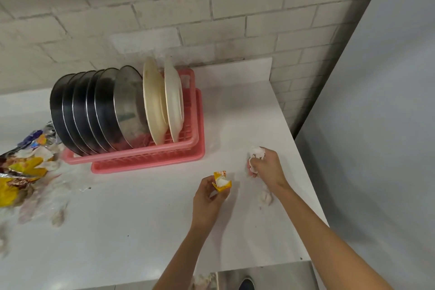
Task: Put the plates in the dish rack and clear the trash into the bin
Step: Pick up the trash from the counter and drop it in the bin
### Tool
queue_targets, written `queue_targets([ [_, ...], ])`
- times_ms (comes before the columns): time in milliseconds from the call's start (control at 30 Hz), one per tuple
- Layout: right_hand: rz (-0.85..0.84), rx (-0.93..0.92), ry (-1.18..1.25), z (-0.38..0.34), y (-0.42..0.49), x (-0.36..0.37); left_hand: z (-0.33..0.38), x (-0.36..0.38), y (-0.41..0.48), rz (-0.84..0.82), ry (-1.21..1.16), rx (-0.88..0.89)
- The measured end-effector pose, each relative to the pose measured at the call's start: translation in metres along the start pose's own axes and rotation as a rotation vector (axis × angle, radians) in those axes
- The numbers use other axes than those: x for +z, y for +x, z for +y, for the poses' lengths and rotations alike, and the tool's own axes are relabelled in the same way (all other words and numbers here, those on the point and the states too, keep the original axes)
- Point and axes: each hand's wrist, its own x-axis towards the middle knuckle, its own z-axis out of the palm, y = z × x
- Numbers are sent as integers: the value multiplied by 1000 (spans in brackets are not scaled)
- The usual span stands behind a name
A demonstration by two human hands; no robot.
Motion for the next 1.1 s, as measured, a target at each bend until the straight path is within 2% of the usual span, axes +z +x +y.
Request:
queue_targets([
  [167,-21,-118,-382,-7,-9,-27,-1,0,2,3,14,17],
  [300,-96,-322,-765,10,-29,-48,-2,0,1,-6,17,36],
  [467,-311,-388,-1065,50,-54,-37,1,0,-2,-7,38,67],
  [533,-338,-415,-1039,58,-67,-25,2,-2,-3,-26,36,76],
  [633,-250,-531,-1023,72,-79,-2,6,-6,-4,-74,38,68],
  [733,-142,-644,-1072,85,-84,20,7,-19,-8,-107,-33,-9],
  [867,-142,-730,-1087,83,-73,36,3,-46,-25,-126,-92,-106],
  [933,-188,-626,-1029,67,-67,42,5,-58,-37,-139,-142,-151],
  [1000,-311,-445,-931,53,-66,50,7,-72,-46,-141,-181,-200],
  [1100,-369,-328,-723,47,-83,69,7,-94,-58,-150,-155,-229],
])
